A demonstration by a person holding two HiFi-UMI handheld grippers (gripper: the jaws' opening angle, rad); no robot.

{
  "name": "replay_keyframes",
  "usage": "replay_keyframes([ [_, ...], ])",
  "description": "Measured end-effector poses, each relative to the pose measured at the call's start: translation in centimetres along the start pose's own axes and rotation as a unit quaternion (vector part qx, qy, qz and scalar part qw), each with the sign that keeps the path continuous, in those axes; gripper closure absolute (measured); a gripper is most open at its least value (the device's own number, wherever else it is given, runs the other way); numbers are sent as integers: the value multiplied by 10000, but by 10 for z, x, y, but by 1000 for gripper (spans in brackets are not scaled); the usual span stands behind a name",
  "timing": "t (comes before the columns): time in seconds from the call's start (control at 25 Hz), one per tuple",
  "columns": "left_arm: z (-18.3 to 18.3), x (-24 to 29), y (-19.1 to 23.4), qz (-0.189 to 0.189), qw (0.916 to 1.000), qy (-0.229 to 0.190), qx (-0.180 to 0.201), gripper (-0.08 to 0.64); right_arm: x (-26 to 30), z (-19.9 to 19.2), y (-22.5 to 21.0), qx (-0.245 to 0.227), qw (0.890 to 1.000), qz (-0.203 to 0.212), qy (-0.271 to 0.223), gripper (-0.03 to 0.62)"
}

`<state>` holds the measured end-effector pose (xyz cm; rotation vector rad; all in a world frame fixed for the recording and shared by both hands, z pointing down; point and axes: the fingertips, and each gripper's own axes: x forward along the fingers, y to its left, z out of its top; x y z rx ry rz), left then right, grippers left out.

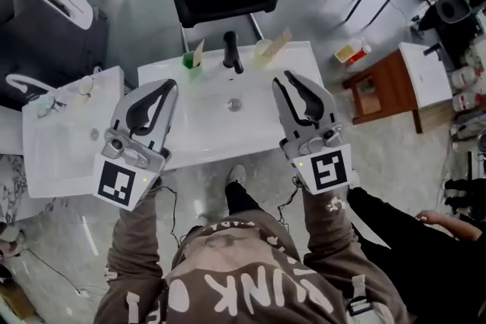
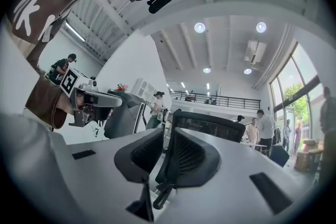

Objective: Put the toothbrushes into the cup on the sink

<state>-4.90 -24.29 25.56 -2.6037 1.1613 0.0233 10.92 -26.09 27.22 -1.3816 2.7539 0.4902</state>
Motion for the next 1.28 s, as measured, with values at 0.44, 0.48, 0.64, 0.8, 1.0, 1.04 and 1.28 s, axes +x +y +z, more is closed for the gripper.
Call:
replay_keyframes([
  [0.44, 32, -95, -42, -130, 9999, 0, 112, 557, -64, 38, 95, -176, 9998, -131, 2, 583],
  [0.48, 35, -105, -47, -141, 9998, -7, 123, 557, -71, 41, 104, -190, 9997, -135, 13, 583],
  [0.64, 47, -135, -66, -144, 9998, -44, 141, 557, -97, 46, 128, -172, 9997, -155, 63, 583],
  [0.8, 55, -140, -74, -121, 9997, -84, 190, 557, -110, 55, 129, -141, 9997, -174, 68, 584],
  [1.0, 58, -135, -79, -88, 9997, -142, 188, 557, -112, 61, 125, -157, 9998, -144, -18, 584],
  [1.04, 58, -138, -79, -78, 9997, -142, 192, 557, -112, 61, 128, -164, 9998, -128, -32, 584],
  [1.28, 54, -152, -70, -102, 9998, -84, 140, 557, -103, 63, 144, -123, 9999, -110, 14, 584],
])
